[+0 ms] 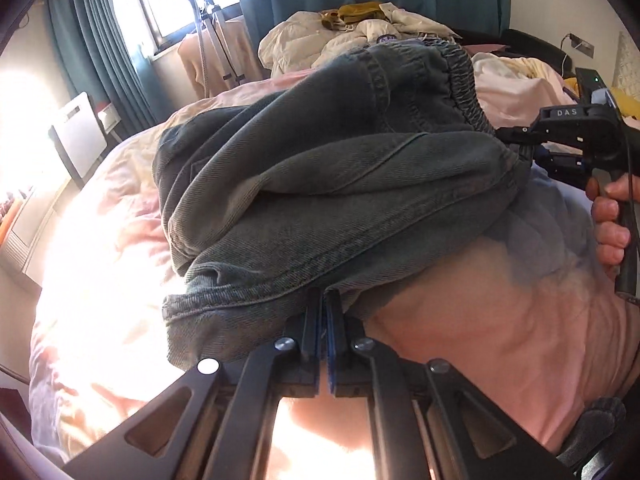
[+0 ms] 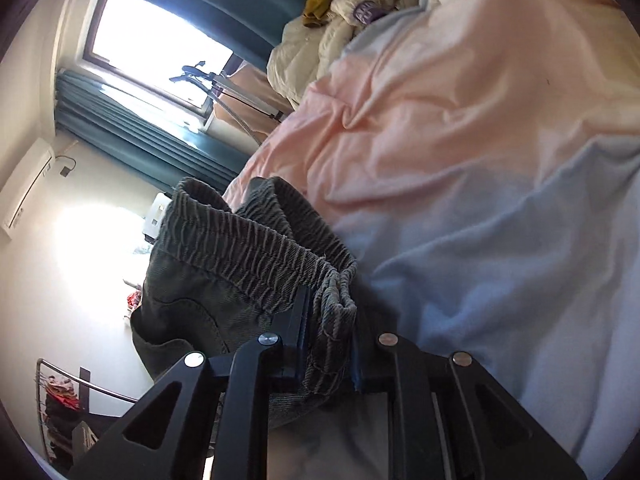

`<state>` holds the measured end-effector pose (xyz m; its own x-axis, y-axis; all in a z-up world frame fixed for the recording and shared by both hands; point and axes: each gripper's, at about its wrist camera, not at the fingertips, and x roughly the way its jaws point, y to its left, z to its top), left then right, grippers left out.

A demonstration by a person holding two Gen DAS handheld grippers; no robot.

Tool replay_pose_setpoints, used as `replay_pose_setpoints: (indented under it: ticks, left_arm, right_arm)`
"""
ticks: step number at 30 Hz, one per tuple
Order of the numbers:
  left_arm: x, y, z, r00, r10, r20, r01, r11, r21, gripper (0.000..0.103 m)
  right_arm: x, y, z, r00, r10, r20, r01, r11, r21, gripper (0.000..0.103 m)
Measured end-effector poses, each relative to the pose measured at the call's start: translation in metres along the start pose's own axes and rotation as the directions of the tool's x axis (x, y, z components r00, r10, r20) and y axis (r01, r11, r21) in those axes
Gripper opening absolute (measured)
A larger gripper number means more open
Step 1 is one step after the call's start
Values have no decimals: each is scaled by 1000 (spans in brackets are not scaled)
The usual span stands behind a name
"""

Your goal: Fold clothes

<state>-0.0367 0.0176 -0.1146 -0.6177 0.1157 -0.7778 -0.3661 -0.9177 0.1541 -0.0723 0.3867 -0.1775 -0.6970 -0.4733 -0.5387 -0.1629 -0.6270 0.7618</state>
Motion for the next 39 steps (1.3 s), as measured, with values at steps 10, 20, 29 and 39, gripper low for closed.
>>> replay_pose_setpoints:
  ticks: [10, 20, 29, 39]
  left_arm:
    - [-72, 48, 0, 949, -147, 280, 234, 921, -311, 42]
    - [-18, 113, 6, 971, -149, 187, 234, 766, -599, 79]
    - [66, 140, -15, 929, -361, 76, 280, 555, -783, 79]
    - [93, 132, -11, 909, -412, 57, 296, 545, -784, 80]
  right_arm:
    - [-31, 16, 1, 995, 98, 27, -96, 993, -64, 62]
    - [-7, 10, -16, 982, 120, -146, -131, 989, -64, 77]
    - [22, 16, -14, 967, 165, -195, -186, 978, -94, 81]
    - [60, 12, -4, 963, 95, -253, -129, 984, -120, 94]
